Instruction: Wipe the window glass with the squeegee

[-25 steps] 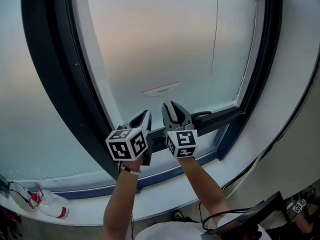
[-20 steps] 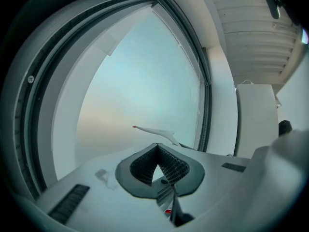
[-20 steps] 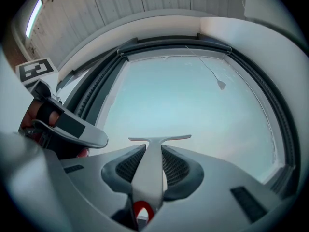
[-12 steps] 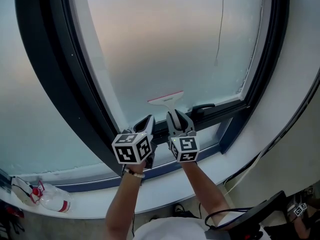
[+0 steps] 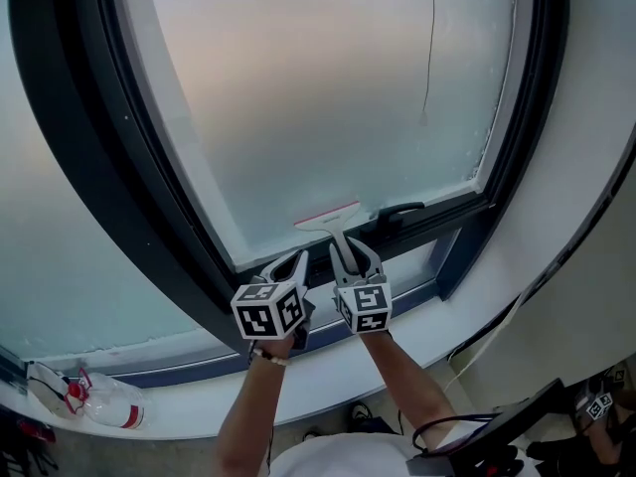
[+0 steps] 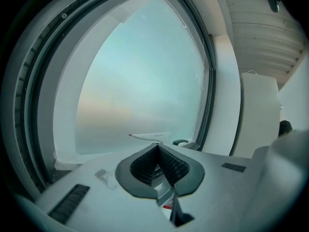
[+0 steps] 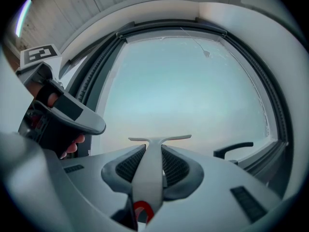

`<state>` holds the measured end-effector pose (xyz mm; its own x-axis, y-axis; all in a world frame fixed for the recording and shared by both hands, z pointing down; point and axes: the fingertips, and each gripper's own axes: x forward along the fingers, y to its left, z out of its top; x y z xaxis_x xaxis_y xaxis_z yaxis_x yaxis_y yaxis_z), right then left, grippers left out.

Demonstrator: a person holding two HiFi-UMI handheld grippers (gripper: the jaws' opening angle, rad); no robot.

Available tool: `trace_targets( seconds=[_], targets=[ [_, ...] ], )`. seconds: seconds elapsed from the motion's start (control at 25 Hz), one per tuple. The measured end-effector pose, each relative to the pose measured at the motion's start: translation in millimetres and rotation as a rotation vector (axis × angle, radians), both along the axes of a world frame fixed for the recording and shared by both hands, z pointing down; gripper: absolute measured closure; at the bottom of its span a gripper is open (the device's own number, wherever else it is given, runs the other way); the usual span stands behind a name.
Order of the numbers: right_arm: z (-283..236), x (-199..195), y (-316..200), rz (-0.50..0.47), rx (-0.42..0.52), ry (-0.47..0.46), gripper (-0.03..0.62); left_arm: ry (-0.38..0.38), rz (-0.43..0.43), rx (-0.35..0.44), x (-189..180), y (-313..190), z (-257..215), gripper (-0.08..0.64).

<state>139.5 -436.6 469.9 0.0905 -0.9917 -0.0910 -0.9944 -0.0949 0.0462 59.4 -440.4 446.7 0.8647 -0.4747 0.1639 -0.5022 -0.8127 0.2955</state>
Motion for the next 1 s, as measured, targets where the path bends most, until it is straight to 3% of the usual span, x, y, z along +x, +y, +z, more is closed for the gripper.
trace_targets(
  seconds=[0.36, 1.0],
  targets=[
    [40, 0, 0, 0.000, -0.070, -0.006, 0.508, -0.044, 0.021, -0.054, 3, 4, 34, 0.560],
    [48, -2, 3, 0.051, -0.038, -0.011, 0.508, -0.068, 0.033, -0.085, -11, 2, 56, 0.560]
  ],
)
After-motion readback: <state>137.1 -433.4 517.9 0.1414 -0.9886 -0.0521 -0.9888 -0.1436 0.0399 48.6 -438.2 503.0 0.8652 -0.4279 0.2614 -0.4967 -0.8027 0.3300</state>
